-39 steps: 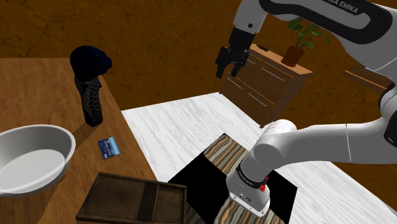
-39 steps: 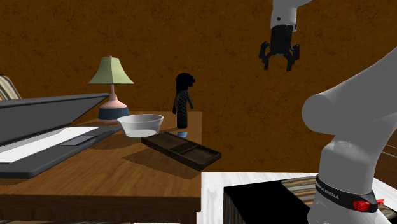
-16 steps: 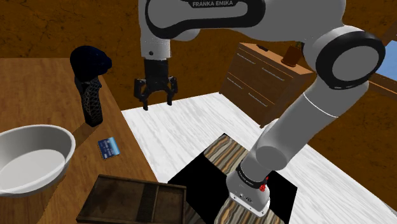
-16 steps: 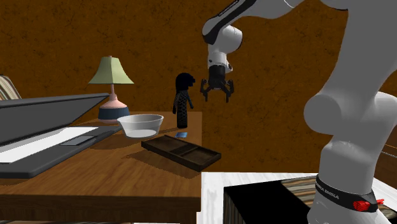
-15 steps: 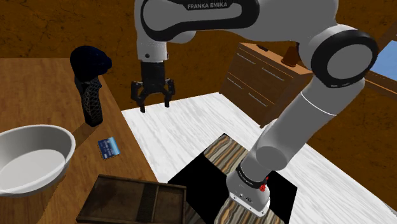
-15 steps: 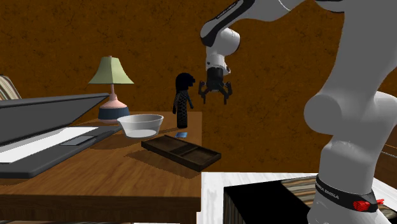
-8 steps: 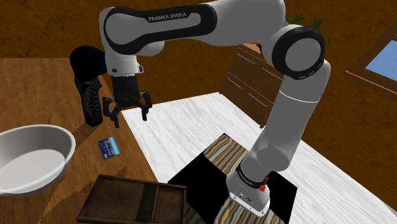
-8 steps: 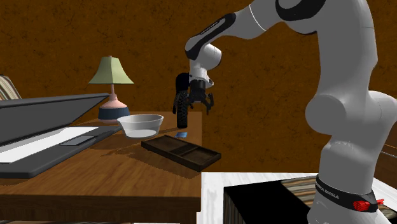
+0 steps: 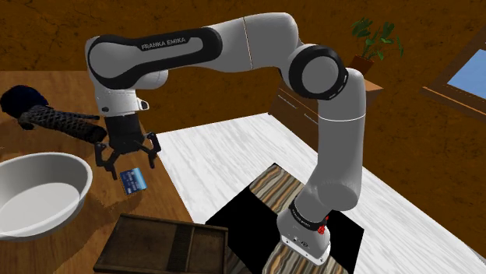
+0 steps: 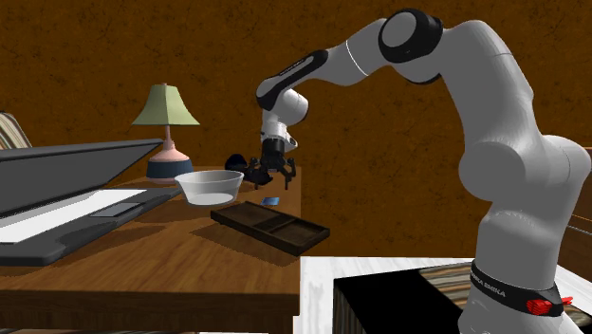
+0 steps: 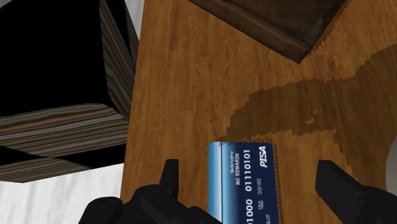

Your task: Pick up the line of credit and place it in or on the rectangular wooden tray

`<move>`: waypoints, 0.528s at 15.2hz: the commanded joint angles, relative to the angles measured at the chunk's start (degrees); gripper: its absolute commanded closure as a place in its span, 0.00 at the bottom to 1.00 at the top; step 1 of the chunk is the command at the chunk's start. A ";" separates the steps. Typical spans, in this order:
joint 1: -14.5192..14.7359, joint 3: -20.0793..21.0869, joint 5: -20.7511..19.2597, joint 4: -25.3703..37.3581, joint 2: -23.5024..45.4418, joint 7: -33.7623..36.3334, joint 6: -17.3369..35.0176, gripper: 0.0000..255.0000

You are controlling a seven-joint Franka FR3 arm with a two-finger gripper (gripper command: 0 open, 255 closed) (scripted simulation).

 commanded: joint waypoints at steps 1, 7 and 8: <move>0.44 0.08 0.04 -0.38 0.71 0.24 1.06 0.00; 0.76 0.30 0.43 -4.21 0.29 -0.12 4.58 0.00; 0.76 0.30 0.43 -4.20 0.30 -0.11 4.58 0.00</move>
